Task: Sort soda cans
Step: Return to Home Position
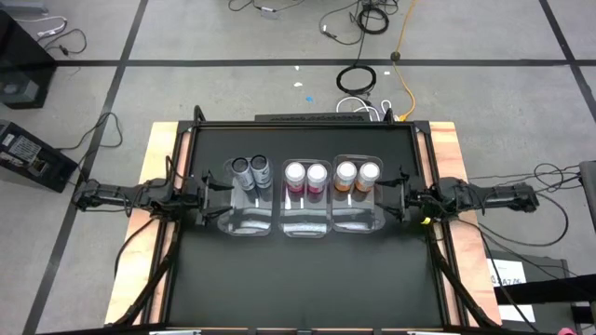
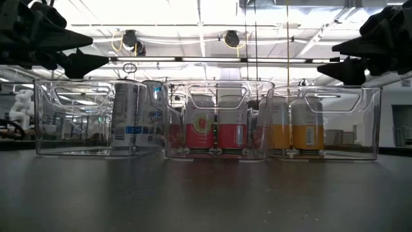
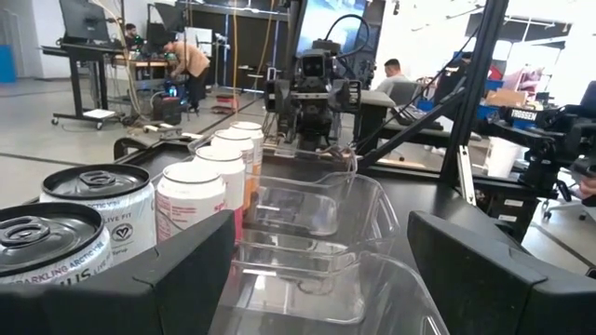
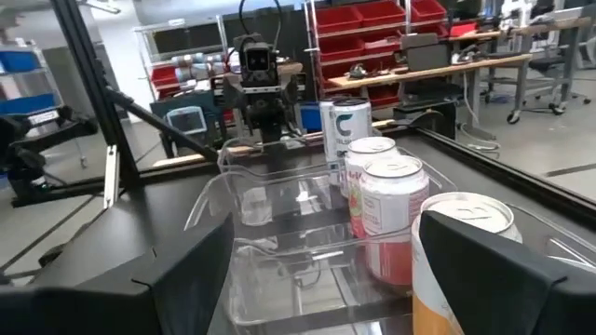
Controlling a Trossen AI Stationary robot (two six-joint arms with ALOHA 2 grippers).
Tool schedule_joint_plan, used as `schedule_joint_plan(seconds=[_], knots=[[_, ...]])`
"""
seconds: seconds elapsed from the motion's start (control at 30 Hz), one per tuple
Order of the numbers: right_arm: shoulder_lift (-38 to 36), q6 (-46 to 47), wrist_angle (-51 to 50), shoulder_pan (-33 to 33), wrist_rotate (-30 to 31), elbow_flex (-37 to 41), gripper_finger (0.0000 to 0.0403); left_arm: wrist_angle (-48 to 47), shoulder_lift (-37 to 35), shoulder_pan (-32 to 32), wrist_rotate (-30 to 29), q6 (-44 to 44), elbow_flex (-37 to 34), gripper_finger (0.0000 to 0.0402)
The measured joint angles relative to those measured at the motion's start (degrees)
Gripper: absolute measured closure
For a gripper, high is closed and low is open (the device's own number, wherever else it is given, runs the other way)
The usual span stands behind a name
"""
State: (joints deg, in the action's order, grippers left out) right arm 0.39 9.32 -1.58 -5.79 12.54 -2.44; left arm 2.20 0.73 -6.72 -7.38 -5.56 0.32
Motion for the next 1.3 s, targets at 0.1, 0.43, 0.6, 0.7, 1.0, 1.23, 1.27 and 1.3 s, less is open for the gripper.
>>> schedule_joint_plan(seconds=[0.1, 0.43, 0.6, 0.7, 1.0, 1.23, 1.27, 1.3], knots=[[-0.1, -0.5, -0.9, 4.9, -6.7, 0.0, 0.0067, 0.1, 0.0, 0.0, -0.1, 0.0, 0.0, 0.0074], [-0.2, -3.3, -1.7, 12.8, -14.0, 0.0, 0.0067, 0.1, 0.0, 0.0, -0.2, 0.0, 0.0, 0.0074], [-0.2, -3.3, -1.7, 12.9, -14.0, 0.0, 0.0067, 0.1, 0.0, 0.0, -0.2, 0.0, 0.0, 0.0074], [0.2, -2.3, -1.7, 12.9, -14.1, 0.0, 0.0067, 0.1, 0.0, 0.0, -0.2, 0.0, 0.0, 0.0074], [0.7, 2.3, -1.7, 12.9, -14.1, 0.0, 0.0067, 0.1, 0.0, 0.0, -0.3, 0.0, -0.1, 0.0074], [0.7, 2.0, -1.7, 12.8, -14.1, 0.0, 0.0067, 0.2, 0.0, 0.0, -0.3, 0.0, -0.1, 0.0074], [0.7, 2.0, -1.7, 12.8, -14.1, 0.0, 0.0067, 0.2, 0.0, 0.0, -0.3, 0.0, -0.1, 0.0074], [0.7, 2.0, -1.7, 12.8, -14.1, 0.0, 0.0067, 0.2, 0.0, 0.0, -0.3, 0.0, -0.1, 0.0074]])
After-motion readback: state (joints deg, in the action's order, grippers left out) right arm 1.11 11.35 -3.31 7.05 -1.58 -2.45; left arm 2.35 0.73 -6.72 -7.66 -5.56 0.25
